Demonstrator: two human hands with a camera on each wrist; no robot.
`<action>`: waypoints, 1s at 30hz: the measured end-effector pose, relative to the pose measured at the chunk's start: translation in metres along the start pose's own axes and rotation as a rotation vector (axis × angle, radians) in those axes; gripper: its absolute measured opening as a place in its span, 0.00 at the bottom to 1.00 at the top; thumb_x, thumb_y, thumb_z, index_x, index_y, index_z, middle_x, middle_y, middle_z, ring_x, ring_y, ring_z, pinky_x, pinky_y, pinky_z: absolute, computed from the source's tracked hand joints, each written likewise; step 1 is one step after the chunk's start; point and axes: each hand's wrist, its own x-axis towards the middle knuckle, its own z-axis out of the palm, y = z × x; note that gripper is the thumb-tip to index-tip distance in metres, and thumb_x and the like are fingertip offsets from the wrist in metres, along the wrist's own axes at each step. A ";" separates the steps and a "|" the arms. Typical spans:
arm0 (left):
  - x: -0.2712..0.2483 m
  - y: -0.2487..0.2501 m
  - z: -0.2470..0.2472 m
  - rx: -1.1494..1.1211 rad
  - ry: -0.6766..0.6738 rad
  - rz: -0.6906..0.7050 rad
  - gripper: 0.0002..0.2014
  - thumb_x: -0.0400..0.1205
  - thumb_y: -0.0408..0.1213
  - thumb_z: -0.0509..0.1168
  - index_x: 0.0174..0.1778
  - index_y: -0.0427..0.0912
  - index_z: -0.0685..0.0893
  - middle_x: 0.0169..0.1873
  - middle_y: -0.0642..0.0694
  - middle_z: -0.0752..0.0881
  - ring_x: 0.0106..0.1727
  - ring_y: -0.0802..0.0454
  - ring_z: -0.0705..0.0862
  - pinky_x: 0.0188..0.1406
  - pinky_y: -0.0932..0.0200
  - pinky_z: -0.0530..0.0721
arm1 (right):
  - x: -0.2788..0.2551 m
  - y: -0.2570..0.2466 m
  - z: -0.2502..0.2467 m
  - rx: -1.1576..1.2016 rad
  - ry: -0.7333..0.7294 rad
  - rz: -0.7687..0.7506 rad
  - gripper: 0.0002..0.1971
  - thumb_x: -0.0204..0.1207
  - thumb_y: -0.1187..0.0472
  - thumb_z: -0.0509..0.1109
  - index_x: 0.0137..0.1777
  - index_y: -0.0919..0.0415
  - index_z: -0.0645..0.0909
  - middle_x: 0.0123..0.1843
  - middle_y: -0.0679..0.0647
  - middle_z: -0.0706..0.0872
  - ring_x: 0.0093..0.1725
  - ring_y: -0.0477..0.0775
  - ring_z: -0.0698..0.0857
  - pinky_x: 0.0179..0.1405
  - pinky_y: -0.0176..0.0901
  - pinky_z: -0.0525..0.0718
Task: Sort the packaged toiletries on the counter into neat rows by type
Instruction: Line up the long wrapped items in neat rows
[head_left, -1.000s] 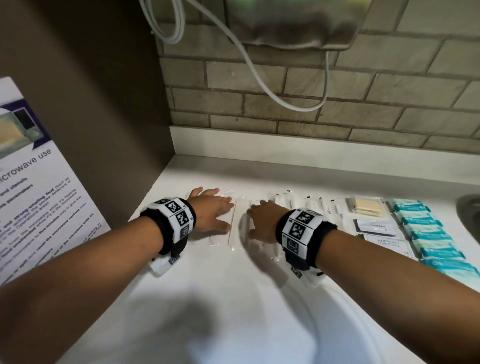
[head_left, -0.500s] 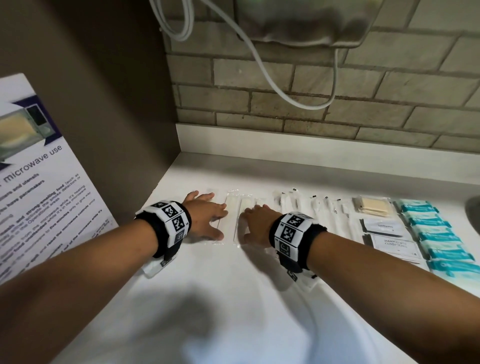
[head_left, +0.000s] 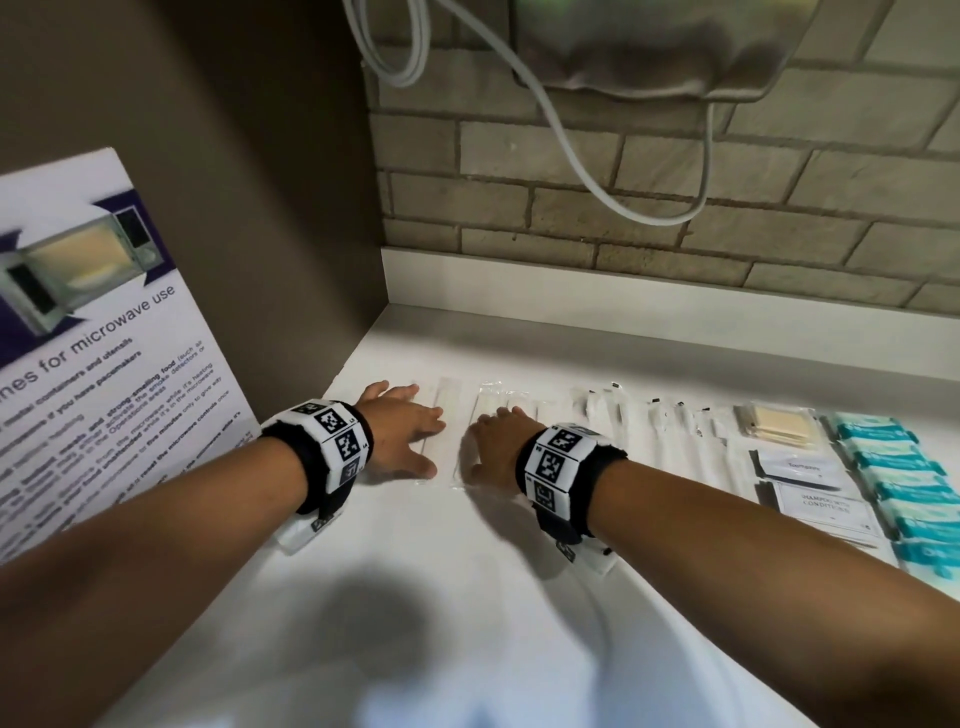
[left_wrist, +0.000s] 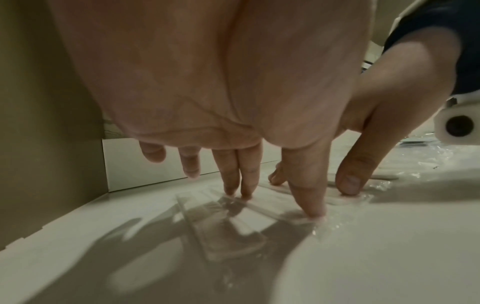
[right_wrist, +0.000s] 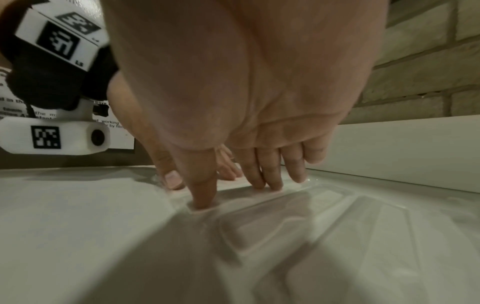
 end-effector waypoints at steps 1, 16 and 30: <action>0.001 0.000 0.002 -0.001 0.003 0.002 0.38 0.76 0.63 0.65 0.81 0.55 0.65 0.84 0.59 0.57 0.86 0.49 0.44 0.81 0.44 0.36 | 0.000 -0.001 0.000 -0.001 -0.008 -0.001 0.26 0.79 0.46 0.61 0.72 0.61 0.75 0.70 0.59 0.79 0.72 0.62 0.74 0.73 0.52 0.67; -0.005 -0.009 -0.005 -0.026 0.042 -0.034 0.36 0.78 0.61 0.64 0.82 0.55 0.63 0.84 0.58 0.56 0.86 0.50 0.45 0.82 0.43 0.40 | 0.005 -0.008 0.000 0.021 0.054 -0.045 0.34 0.81 0.40 0.56 0.79 0.63 0.67 0.80 0.59 0.70 0.78 0.64 0.67 0.79 0.54 0.62; -0.005 -0.025 -0.002 0.050 -0.006 -0.099 0.32 0.81 0.59 0.60 0.81 0.54 0.65 0.84 0.59 0.57 0.86 0.49 0.46 0.83 0.45 0.41 | 0.030 -0.023 0.018 0.037 0.067 0.023 0.27 0.80 0.44 0.58 0.72 0.62 0.73 0.69 0.58 0.78 0.71 0.64 0.74 0.75 0.55 0.66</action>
